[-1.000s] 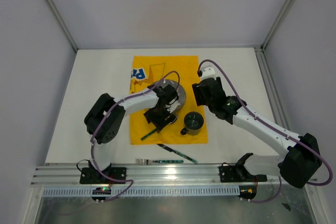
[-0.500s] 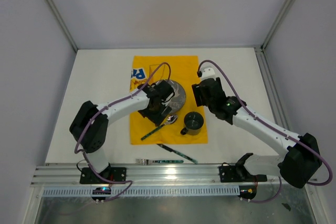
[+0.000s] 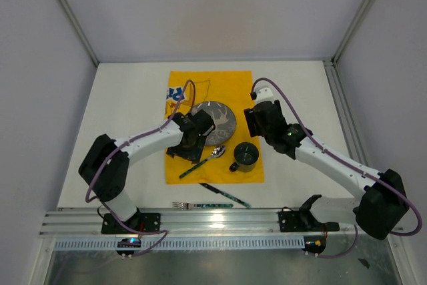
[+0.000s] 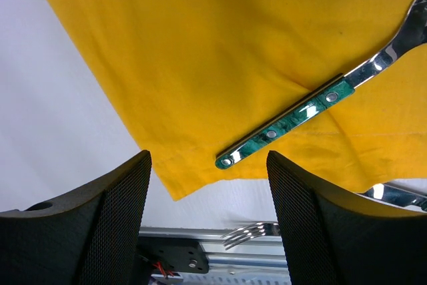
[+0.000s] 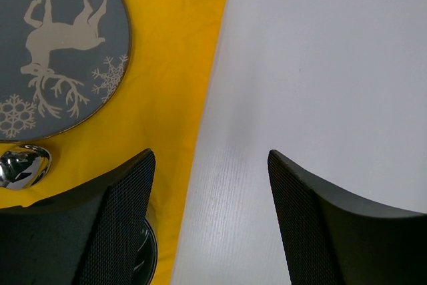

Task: Set the dinner table for one person

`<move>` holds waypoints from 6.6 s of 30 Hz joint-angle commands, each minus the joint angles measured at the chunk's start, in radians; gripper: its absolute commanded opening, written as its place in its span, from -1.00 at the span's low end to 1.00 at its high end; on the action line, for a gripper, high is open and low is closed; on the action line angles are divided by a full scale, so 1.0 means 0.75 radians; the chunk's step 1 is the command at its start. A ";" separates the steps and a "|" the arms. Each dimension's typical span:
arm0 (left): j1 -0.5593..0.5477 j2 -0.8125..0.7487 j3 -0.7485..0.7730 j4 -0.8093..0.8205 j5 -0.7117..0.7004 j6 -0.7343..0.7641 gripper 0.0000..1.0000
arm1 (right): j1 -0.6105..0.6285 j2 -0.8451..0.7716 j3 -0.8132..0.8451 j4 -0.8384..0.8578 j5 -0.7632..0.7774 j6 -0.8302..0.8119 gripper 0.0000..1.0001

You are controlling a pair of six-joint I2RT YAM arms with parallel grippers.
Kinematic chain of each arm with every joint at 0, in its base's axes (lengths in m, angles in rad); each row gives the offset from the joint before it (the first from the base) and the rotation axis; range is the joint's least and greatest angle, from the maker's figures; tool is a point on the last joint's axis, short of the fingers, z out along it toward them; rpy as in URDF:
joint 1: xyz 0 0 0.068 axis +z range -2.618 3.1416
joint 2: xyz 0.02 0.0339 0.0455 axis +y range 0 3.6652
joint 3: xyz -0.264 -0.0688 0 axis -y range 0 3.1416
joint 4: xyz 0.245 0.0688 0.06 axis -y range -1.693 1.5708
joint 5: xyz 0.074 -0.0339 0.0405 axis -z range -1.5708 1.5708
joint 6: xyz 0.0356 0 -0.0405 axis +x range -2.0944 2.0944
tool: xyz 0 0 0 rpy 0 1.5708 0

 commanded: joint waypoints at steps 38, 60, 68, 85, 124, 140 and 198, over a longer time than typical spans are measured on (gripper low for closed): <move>-0.011 0.022 -0.176 0.043 0.029 -0.265 0.36 | -0.005 0.008 0.013 0.060 0.016 0.023 0.45; -0.011 0.073 -0.160 -0.043 -0.069 -0.331 0.34 | -0.007 0.006 0.009 0.064 0.010 0.017 0.46; -0.013 0.067 -0.166 -0.004 -0.016 -0.345 0.31 | -0.005 0.006 0.011 0.064 0.008 0.021 0.46; -0.026 0.155 -0.137 -0.006 -0.083 -0.329 0.30 | -0.005 0.016 0.013 0.072 0.008 0.017 0.45; -0.003 0.198 -0.006 -0.127 -0.239 -0.329 0.31 | -0.005 0.018 -0.011 0.072 0.010 0.005 0.45; 0.089 0.263 0.010 -0.070 -0.310 -0.259 0.31 | -0.005 -0.019 -0.026 0.066 0.008 -0.004 0.46; 0.101 -0.277 0.125 -0.035 -0.108 -0.292 0.45 | 0.502 -0.285 -0.089 -0.326 -0.843 0.074 0.54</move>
